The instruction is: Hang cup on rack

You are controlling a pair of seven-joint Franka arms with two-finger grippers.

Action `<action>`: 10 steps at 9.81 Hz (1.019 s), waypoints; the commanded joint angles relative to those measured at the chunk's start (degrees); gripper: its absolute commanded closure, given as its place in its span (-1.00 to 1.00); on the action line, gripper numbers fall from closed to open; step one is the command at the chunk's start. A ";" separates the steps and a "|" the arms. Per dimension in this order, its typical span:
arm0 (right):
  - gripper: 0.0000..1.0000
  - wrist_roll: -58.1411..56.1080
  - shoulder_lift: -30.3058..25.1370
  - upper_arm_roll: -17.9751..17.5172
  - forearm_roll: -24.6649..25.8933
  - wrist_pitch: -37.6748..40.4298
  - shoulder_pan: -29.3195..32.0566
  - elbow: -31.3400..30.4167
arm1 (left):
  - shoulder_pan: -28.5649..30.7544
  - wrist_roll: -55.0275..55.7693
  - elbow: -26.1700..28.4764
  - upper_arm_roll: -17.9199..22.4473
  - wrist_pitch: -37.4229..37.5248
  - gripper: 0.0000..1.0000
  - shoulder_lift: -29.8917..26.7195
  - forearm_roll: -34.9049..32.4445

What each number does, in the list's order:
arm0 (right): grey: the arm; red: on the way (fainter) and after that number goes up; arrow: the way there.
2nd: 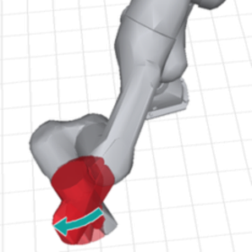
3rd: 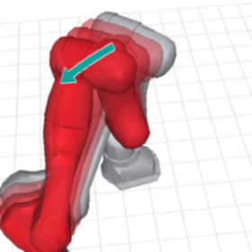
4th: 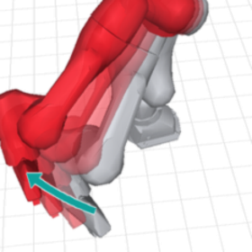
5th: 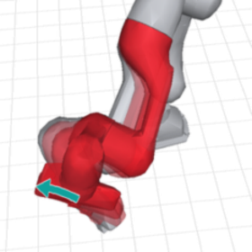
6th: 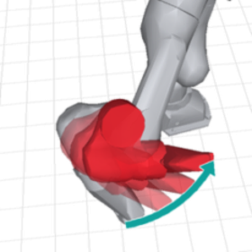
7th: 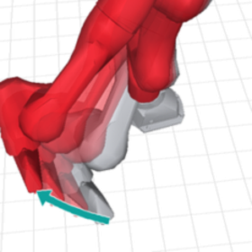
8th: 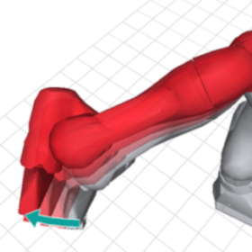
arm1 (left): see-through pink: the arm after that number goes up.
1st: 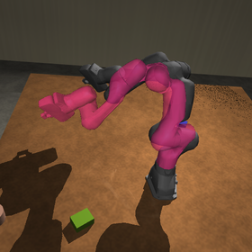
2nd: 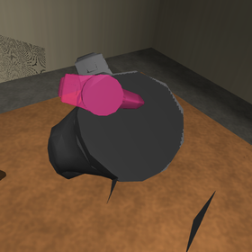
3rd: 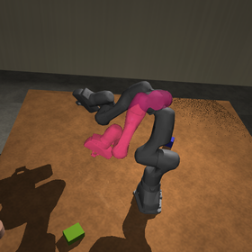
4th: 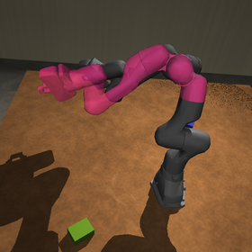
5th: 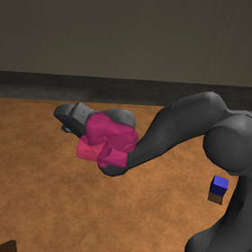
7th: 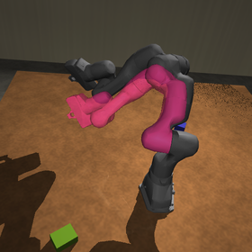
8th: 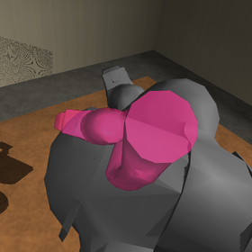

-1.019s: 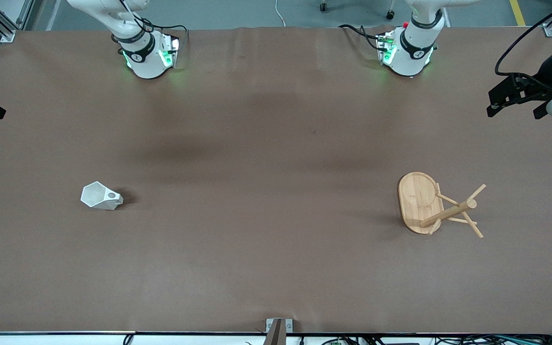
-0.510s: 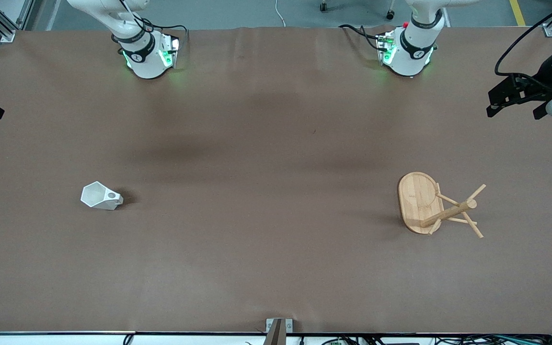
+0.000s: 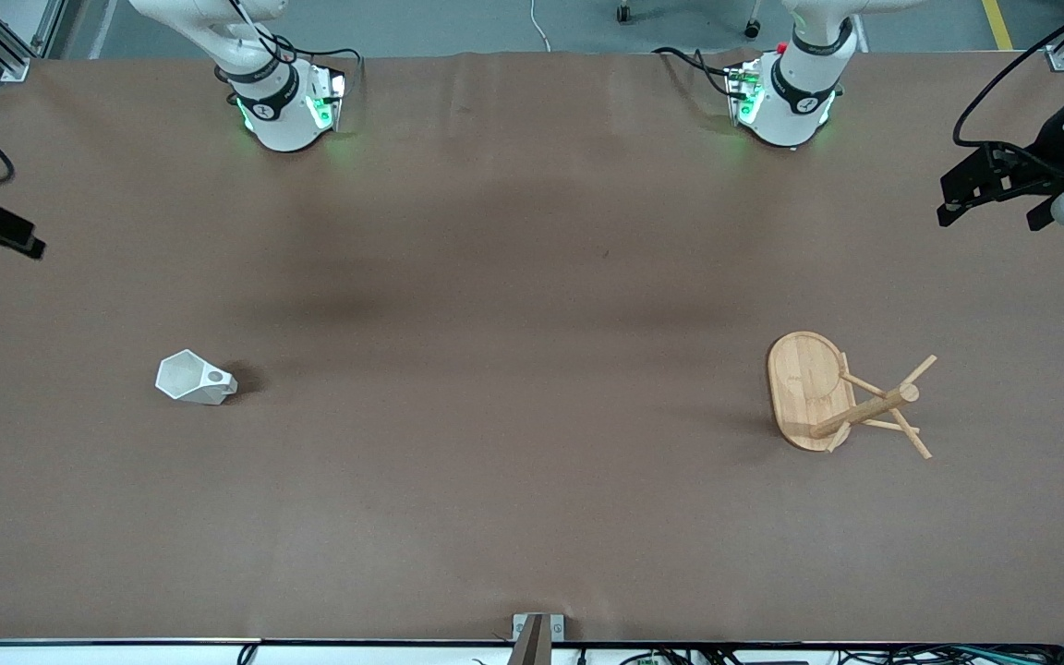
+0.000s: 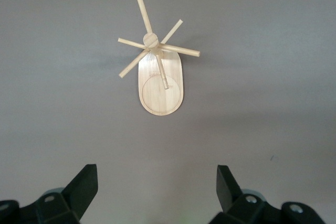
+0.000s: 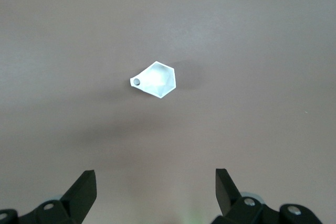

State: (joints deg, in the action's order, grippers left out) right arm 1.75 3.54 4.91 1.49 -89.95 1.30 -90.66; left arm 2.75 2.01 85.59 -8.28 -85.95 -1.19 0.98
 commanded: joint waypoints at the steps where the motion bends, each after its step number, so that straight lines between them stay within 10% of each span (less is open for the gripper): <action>1: -1.00 -0.87 0.32 0.01 0.79 -11.85 0.37 -11.07 | -0.20 -0.87 1.07 -0.24 0.25 -1.00 1.02 -0.98; 10: -0.93 -12.20 17.98 0.01 -0.61 -51.46 3.62 -26.50 | -0.11 -0.96 1.51 -0.33 0.08 -1.00 1.11 -1.06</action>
State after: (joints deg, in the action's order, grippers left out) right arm -8.83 20.20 5.45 1.34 -140.04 4.52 -116.94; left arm 2.75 2.00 85.81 -8.48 -85.92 -0.80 0.97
